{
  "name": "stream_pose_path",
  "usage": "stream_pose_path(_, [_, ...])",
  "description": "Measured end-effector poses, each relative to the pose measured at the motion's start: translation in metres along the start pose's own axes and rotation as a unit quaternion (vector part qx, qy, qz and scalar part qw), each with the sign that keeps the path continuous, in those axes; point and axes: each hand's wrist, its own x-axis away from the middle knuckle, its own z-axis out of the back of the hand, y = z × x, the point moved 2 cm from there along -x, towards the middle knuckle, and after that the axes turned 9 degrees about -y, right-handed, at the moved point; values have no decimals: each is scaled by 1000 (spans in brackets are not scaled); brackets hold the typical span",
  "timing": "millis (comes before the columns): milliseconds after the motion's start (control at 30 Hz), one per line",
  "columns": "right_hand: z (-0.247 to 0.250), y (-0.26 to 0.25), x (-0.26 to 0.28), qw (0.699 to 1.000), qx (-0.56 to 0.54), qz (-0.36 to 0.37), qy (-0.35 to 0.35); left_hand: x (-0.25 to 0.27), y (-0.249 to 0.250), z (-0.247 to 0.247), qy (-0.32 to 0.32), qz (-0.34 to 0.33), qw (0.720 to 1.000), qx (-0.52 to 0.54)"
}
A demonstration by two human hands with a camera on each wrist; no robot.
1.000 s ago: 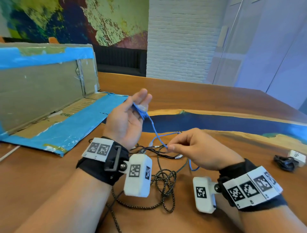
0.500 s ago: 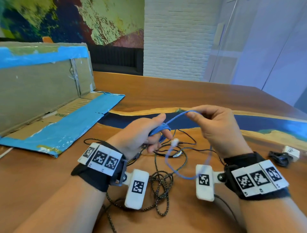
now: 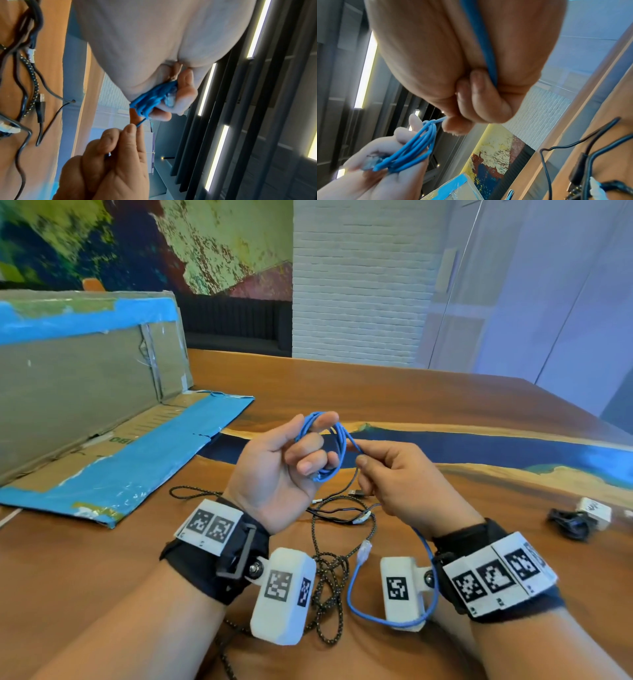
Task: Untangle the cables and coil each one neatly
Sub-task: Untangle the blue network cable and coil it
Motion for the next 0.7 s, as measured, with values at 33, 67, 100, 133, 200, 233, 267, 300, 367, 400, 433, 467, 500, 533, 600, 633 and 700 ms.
stream_pose_path(33, [2, 1, -1, 1000, -12, 4, 27, 0, 0, 0, 14, -7, 1000, -10])
stream_pose_path(67, [3, 1, -2, 998, -24, 16, 55, 0, 1, 0, 28, -13, 999, -17])
stream_pose_path(100, [3, 1, -2, 996, -40, 32, 78, 0, 2, 0, 38, -15, 999, -22])
stream_pose_path(133, [3, 1, -2, 993, -60, 50, 93, 0, 3, -1, 42, -13, 999, -23])
stream_pose_path(200, [1, 0, -2, 987, -97, 80, 104, 1, 7, -2, 40, -4, 999, -23])
stream_pose_path(233, [0, 0, -1, 985, -104, 88, 102, 2, 8, -4, 41, 1, 999, -23])
stream_pose_path(267, [-1, 0, -1, 986, -99, 89, 98, 3, 8, -5, 41, 5, 999, -23])
stream_pose_path(300, [-3, 1, -2, 988, -83, 86, 95, 3, 9, -6, 41, 9, 999, -25])
stream_pose_path(367, [-4, 4, -4, 993, -25, 72, 91, 4, 7, -10, 38, 17, 999, -32])
stream_pose_path(400, [-4, 5, -4, 994, 7, 63, 88, 5, 5, -11, 37, 22, 998, -38])
stream_pose_path(433, [-4, 6, -5, 994, 28, 56, 88, 4, 3, -11, 37, 27, 998, -44])
stream_pose_path(467, [-4, 7, -5, 994, 31, 54, 89, 4, 1, -12, 36, 33, 998, -48])
stream_pose_path(500, [-5, 7, -5, 994, 12, 55, 92, 3, -1, -12, 37, 39, 997, -52])
stream_pose_path(533, [-7, 6, -4, 994, -23, 55, 92, 3, -2, -11, 38, 43, 997, -56])
stream_pose_path(600, [-15, 5, -2, 990, -100, 51, 80, 2, -5, -10, 45, 45, 996, -64])
stream_pose_path(633, [-20, 3, -1, 988, -132, 50, 66, 1, -6, -9, 50, 44, 995, -69])
stream_pose_path(700, [-31, 2, -1, 982, -182, 39, 29, 1, -6, -6, 60, 42, 995, -74])
